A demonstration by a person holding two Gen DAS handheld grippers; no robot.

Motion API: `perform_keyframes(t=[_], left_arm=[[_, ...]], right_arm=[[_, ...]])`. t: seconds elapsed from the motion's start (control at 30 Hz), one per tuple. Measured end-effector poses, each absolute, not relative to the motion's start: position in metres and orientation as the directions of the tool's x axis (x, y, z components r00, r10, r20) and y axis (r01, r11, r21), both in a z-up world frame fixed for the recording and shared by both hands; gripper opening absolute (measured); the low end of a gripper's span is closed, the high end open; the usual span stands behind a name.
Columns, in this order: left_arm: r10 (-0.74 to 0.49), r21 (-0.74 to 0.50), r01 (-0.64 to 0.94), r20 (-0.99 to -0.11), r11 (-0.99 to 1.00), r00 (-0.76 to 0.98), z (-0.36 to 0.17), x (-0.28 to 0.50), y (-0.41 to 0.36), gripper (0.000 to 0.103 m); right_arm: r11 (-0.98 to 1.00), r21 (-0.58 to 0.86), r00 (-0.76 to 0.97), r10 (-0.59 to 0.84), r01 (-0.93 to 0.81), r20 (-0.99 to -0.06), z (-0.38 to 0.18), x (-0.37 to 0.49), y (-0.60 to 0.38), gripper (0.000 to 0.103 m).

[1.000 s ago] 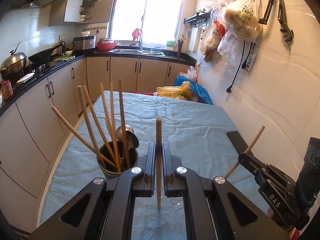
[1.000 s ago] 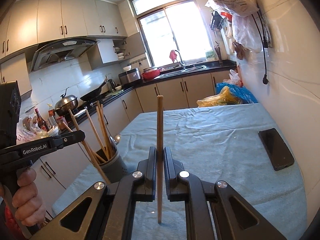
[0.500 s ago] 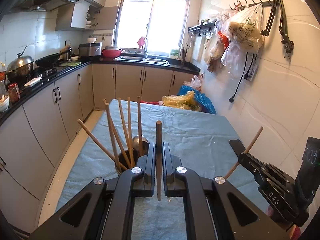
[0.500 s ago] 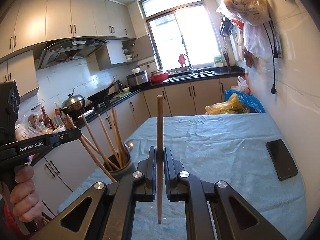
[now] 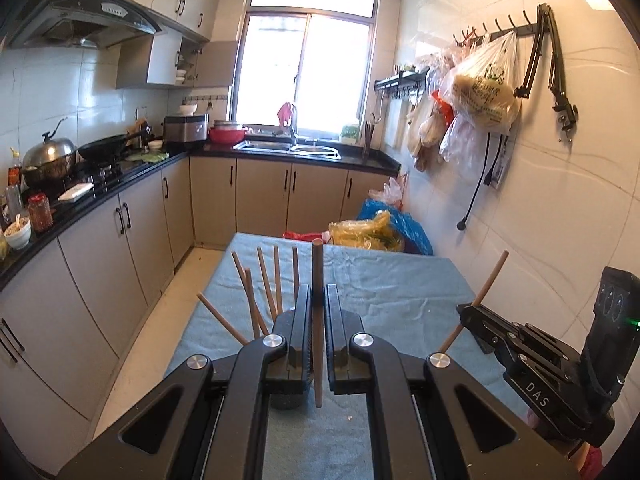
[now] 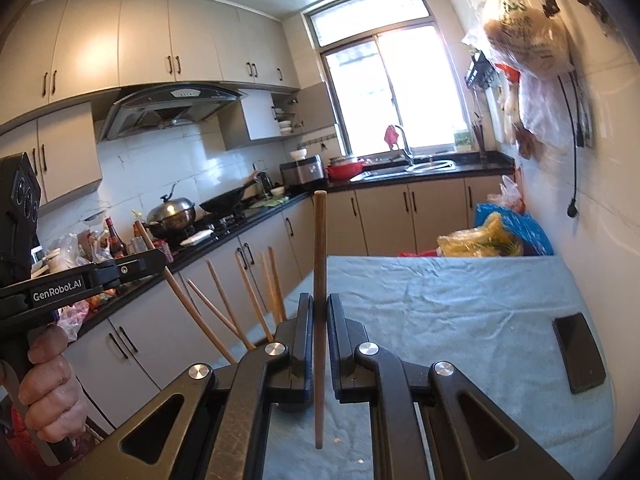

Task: Organize utensils
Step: 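Lower both chopsticks into the holder cup with both tools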

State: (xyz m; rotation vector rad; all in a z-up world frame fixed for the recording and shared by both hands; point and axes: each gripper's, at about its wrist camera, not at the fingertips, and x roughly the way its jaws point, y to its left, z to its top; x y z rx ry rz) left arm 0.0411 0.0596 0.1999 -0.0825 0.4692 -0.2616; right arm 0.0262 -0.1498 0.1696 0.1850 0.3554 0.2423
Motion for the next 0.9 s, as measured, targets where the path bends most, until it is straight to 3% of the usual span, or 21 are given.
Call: perform_keyframes(t=[0.33, 0.57, 0.9], left_arm=[[-0.227, -0.118, 0.197, -0.369, 0.973, 0.901, 0.235, 0.048, 0.072, 0.006], [-0.206, -0.131, 0.167, -0.390, 0.977, 0.898, 0.230, 0.069, 0.080, 0.006], [-0.177, -0.155, 0.117, -0.465, 0.981, 0.867, 0.201, 0.107, 0.089, 0.006]], right_arm=[[0.949, 0.181, 0.921, 0.298, -0.258, -0.250, 0.209, 0.046, -0.117, 0.008], [0.945, 0.184, 0.922, 0.309, -0.271, -0.233, 0.219, 0.078, -0.095, 0.008], [0.947, 0.193, 0.905, 0.307, -0.258, -0.294, 0.195, 0.120, -0.079, 0.008]])
